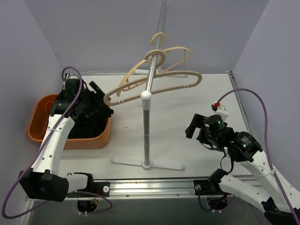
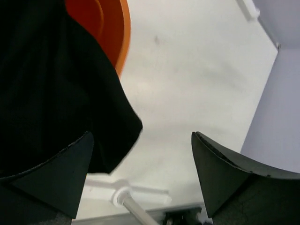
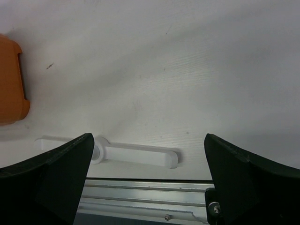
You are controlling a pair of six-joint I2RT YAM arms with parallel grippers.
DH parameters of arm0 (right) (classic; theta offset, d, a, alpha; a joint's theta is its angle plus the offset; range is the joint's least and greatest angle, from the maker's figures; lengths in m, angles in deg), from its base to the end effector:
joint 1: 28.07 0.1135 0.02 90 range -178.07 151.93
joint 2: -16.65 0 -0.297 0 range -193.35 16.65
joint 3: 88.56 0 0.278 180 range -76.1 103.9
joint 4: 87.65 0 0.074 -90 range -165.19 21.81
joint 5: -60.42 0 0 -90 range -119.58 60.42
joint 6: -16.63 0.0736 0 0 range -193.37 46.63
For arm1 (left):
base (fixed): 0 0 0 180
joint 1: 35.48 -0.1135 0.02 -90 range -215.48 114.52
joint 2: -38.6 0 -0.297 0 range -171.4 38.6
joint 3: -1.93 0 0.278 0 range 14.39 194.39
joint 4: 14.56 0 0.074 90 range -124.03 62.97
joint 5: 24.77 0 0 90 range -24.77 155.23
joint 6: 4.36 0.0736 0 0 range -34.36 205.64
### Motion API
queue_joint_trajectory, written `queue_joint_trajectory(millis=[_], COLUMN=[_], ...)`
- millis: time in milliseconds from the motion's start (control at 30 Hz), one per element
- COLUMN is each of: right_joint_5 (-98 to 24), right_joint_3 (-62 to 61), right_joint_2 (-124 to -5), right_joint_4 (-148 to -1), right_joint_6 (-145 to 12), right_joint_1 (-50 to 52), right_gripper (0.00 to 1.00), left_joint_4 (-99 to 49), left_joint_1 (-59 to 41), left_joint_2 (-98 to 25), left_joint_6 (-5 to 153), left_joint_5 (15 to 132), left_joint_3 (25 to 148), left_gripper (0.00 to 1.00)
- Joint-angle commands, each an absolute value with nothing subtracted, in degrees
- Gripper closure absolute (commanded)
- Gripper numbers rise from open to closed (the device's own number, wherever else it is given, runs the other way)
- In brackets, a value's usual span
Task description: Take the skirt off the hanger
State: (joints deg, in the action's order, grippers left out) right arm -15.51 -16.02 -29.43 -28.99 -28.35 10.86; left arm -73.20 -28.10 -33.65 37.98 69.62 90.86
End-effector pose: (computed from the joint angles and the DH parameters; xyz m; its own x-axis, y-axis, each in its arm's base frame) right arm 0.1559 0.1029 0.3738 -0.6110 0.3885 -0.6898 -0.0245 0.8616 0.5070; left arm 0.3021 -0.0448 0.3776 -0.5830 -0.6676 -0.4630 -0.3658 0.7245 -0.5841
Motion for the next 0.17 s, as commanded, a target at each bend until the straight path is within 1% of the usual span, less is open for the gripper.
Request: queue_joint_trajectory(millis=[0,133], right_joint_5=[-18.67,-21.04], right_joint_3=[-20.53,-24.06], right_joint_2=[-25.28,-20.18], right_joint_4=[-29.30,-30.62], right_joint_6=[-23.72,-20.81], right_joint_1=[10.77,10.69], right_gripper=[0.00,0.00], left_joint_4=[-68.87,-66.68], left_joint_1=[-24.59,-22.82], left_joint_2=[-27.34,-22.24], left_joint_6=[34.41,33.78], left_joint_5=[76.65,80.16], left_joint_3=[86.65,82.60], left_gripper=[0.06,0.06])
